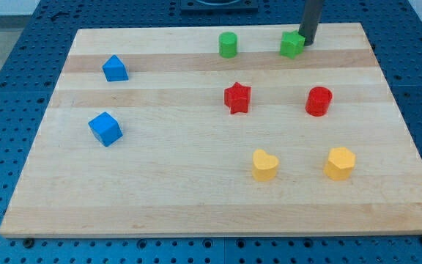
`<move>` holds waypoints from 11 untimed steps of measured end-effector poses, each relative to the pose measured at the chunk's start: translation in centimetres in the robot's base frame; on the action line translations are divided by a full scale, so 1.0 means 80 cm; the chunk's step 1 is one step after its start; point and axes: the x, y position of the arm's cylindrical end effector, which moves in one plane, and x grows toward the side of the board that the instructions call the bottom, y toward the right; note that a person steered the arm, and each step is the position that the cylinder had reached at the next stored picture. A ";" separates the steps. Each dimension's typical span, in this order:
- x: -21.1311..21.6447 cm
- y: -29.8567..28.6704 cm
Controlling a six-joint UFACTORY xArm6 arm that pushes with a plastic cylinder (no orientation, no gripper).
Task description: Move green star to red circle
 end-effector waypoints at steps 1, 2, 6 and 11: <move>0.029 0.000; 0.030 0.000; -0.030 -0.001; 0.030 -0.044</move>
